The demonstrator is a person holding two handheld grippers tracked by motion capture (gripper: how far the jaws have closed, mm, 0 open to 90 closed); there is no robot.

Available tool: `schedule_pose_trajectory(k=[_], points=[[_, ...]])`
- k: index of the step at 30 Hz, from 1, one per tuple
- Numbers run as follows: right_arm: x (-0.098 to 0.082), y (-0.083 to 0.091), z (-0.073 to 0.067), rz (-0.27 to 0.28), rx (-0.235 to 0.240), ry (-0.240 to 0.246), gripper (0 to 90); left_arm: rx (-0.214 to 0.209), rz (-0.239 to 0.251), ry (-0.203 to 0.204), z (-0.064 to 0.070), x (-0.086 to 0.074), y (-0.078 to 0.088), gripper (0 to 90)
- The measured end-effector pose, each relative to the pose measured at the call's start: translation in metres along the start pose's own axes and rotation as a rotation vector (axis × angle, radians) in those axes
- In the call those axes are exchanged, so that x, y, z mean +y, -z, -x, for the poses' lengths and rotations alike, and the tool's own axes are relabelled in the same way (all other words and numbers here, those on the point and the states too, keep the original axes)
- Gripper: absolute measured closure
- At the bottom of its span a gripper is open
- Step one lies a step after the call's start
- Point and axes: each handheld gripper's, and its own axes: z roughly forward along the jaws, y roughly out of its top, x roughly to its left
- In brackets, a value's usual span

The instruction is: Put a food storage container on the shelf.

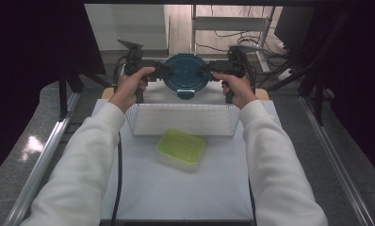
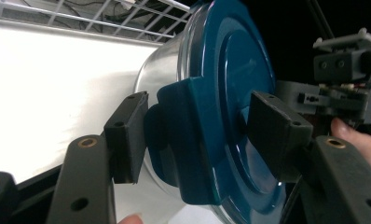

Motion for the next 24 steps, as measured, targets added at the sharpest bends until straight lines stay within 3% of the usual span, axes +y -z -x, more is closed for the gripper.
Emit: schedule_pose_trajectory(k=[7,14,16,18,20,22,24], points=[[0.002,-0.006,0.007,-0.001,-0.012,-0.055,34.8,-0.019,0.007,0.075,-0.013,0.004,-0.009,39.9],[0.002,-0.007,0.007,0.010,-0.020,-0.057,34.5,-0.034,0.020,0.072,-0.017,0.004,-0.010,39.4],[0.000,-0.008,0.004,0.021,-0.032,-0.040,30.8,-0.007,0.034,0.036,-0.014,0.003,-0.009,37.6],[-0.003,-0.009,-0.002,0.066,-0.088,0.019,20.9,0.039,0.053,-0.001,-0.009,0.001,-0.008,27.8],[-0.006,-0.006,-0.008,0.098,-0.101,0.035,13.3,0.052,0.077,-0.028,-0.006,-0.002,-0.004,22.1],[-0.010,-0.002,-0.012,0.121,-0.132,0.066,7.6,0.087,0.102,-0.074,-0.001,-0.006,0.001,19.9],[-0.016,0.005,-0.017,0.148,-0.171,0.119,6.4,0.117,0.121,-0.148,0.007,-0.012,0.009,18.0]])
